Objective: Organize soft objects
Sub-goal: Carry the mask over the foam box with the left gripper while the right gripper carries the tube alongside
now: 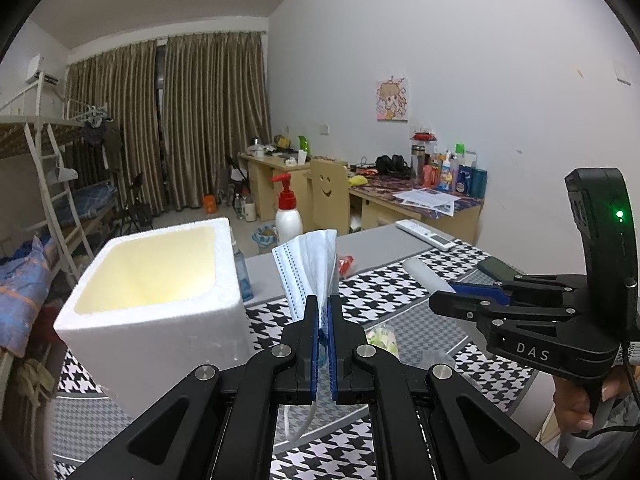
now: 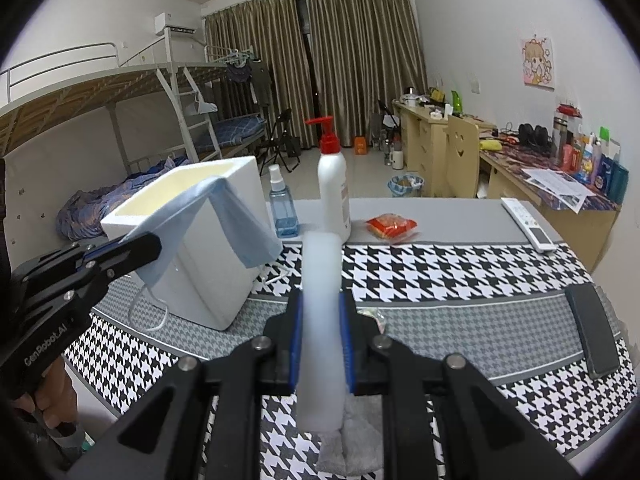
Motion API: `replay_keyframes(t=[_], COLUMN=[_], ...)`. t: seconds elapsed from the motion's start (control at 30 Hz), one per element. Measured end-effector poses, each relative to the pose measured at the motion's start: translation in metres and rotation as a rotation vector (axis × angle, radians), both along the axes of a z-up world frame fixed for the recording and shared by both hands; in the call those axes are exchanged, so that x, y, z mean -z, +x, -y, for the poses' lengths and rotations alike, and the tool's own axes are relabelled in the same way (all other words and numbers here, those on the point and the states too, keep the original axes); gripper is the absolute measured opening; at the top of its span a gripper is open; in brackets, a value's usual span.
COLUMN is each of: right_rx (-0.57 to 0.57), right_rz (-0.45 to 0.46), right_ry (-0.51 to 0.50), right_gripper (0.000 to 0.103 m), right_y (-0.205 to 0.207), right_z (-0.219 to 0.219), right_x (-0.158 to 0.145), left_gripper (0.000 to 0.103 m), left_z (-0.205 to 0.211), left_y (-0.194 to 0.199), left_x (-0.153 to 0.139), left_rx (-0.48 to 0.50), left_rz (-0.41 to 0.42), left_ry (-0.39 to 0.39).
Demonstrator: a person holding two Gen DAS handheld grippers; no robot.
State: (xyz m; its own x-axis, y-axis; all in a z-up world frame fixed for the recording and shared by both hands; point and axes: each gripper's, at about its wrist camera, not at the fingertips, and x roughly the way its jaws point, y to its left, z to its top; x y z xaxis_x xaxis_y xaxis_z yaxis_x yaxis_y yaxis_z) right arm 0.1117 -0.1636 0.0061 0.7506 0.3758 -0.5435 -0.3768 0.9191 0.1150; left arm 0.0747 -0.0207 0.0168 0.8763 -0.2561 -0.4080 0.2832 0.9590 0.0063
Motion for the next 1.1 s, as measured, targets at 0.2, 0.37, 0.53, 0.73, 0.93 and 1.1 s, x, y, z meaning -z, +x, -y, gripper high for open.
replay_keyframes(t=[0.2,0.37,0.53,0.73,0.93,1.1], right_rx=[-0.011,-0.016,-0.023,-0.031,-0.040,-0.053], right_rz=[0.014,0.029,0.042,0.053,0.067,0.086], right_ry=[0.006,0.014,0.017,0.021,0.022,0.027], right_gripper=[0.021,0.021,0.021,0.021,0.021,0.021], right_y=[0.002,0.003,0.004,0.005,0.006,0.006], right_z=[-0.003,-0.004,-0.007,-0.009,-0.012,-0.017], right_x=[-0.007,-0.013,-0.018,-0.022,-0.027,-0.034], left_gripper=[0.004,0.004,0.004,0.004,0.004,0.004], left_z=[-0.001,-0.002,-0.005,-0.009,-0.010,-0.013], left_y=[0.003,0.003,0.003,0.002,0.003,0.004], left_x=[-0.007,-0.012,-0.018,-0.025,-0.031,-0.036], left_rx=[-0.010,-0.016,-0.017,-0.026,-0.037,-0.049], left_rz=[0.015,0.032,0.049,0.070,0.087,0.102], left_ry=[0.002,0.000,0.000,-0.002,0.002,0.003])
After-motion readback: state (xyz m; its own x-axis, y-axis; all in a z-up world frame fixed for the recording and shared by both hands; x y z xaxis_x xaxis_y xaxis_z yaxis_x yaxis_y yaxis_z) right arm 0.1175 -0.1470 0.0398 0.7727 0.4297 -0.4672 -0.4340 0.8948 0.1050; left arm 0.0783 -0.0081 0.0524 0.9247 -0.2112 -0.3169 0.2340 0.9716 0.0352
